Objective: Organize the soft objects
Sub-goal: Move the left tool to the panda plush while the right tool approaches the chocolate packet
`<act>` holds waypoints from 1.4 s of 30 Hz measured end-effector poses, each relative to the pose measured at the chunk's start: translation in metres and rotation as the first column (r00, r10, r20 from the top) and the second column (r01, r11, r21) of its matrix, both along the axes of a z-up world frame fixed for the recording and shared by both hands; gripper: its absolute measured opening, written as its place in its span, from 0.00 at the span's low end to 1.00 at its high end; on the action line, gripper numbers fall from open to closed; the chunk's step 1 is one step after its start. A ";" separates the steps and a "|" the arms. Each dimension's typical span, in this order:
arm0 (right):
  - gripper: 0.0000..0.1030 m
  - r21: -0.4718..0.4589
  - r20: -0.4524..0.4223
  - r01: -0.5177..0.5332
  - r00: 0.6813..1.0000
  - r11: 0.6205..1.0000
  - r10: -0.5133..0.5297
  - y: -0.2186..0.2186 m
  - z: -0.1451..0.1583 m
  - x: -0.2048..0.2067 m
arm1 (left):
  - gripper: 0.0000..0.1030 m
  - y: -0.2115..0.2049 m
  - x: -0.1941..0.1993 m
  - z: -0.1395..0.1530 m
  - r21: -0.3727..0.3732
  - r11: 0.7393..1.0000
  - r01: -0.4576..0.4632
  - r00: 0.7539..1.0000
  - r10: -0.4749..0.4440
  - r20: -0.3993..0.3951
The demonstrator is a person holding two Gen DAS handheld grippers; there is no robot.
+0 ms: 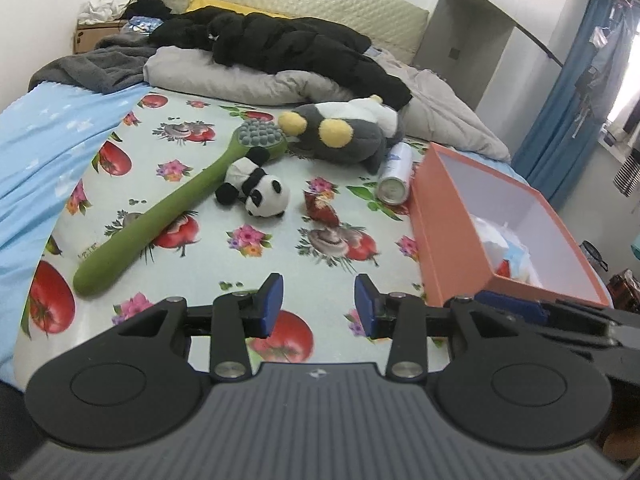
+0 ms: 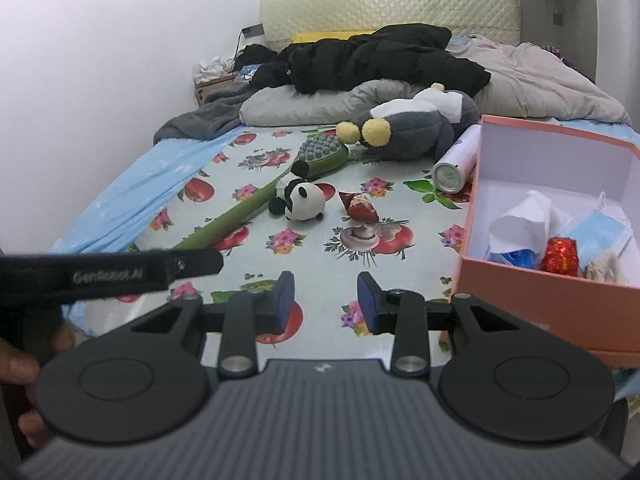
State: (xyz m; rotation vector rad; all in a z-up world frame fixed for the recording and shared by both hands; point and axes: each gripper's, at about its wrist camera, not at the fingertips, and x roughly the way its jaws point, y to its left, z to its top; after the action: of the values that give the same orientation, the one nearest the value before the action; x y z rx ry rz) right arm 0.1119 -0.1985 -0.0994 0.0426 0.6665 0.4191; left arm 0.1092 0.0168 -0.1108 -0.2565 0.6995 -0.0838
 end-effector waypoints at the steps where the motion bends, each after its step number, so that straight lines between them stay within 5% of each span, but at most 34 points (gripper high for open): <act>1: 0.37 -0.008 0.002 -0.004 1.000 1.000 0.004 0.003 -0.002 0.003 | 0.44 0.002 0.005 -0.002 -0.002 1.000 0.001 1.000 -0.001 -0.001; 18: 0.37 -0.098 -0.056 -0.039 0.998 0.994 0.033 0.048 -0.042 0.088 | 0.49 0.045 0.099 -0.046 -0.073 0.995 -0.070 0.995 0.065 -0.072; 22: 0.48 -0.114 -0.077 -0.032 0.997 0.993 0.023 0.056 -0.053 0.112 | 0.51 0.048 0.130 -0.058 -0.098 0.992 -0.074 0.994 0.065 -0.092; 36: 0.49 -0.183 -0.076 0.006 0.997 0.983 -0.020 0.075 -0.101 0.206 | 0.67 0.054 0.224 -0.092 -0.164 0.980 -0.108 0.989 0.090 -0.114; 42: 0.60 -0.215 -0.063 0.021 0.997 0.976 -0.035 0.081 -0.120 0.228 | 0.68 0.052 0.239 -0.104 -0.168 0.979 -0.117 0.988 0.098 -0.120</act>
State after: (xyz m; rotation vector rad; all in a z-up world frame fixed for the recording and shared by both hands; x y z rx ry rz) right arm 0.3403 -0.1172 -0.2197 -0.1394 0.7726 0.3178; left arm 0.3485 0.0685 -0.2148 -0.4695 0.7892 -0.0273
